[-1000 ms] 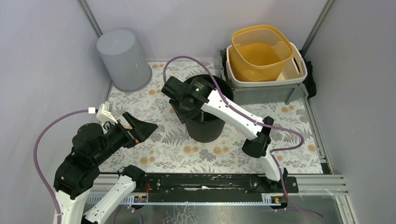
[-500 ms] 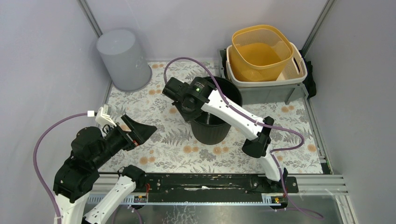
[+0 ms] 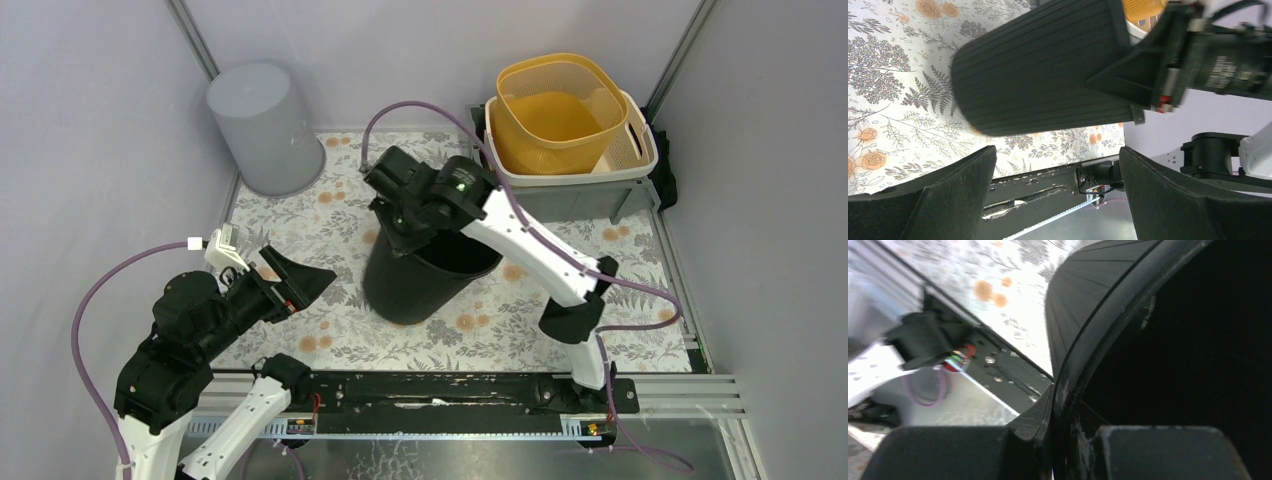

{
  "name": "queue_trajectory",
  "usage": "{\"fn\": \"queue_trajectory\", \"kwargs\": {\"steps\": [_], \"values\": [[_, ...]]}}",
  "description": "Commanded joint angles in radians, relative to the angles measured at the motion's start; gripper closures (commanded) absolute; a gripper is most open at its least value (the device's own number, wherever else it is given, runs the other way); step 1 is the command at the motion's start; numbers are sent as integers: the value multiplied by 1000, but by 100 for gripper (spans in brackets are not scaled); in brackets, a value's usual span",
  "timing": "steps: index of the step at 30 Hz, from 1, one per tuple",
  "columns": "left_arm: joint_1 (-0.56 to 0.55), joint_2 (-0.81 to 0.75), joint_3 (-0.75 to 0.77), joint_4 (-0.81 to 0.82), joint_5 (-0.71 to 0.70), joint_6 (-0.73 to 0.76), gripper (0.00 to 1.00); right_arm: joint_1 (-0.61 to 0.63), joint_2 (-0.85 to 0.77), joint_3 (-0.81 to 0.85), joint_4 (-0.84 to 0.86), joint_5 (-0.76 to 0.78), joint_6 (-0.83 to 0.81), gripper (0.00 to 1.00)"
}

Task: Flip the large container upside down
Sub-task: Turn the container upside down at the center of the board.

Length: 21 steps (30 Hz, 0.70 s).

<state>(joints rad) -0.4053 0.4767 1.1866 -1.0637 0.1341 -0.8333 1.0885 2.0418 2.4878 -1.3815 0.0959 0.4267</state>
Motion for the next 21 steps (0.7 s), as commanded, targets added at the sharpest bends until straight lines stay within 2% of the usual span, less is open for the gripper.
{"fn": "queue_trajectory", "kwargs": {"steps": [1, 13, 21], "values": [[-6, 0, 2, -4, 10, -6, 0, -5, -155, 7, 187, -104, 61, 100], [-5, 5, 29, -10, -2, -7, 0, -52, -372, -270, 535, -215, 162, 100], [-6, 15, 67, -26, -14, 3, 0, -144, -535, -565, 855, -382, 302, 100]]}}
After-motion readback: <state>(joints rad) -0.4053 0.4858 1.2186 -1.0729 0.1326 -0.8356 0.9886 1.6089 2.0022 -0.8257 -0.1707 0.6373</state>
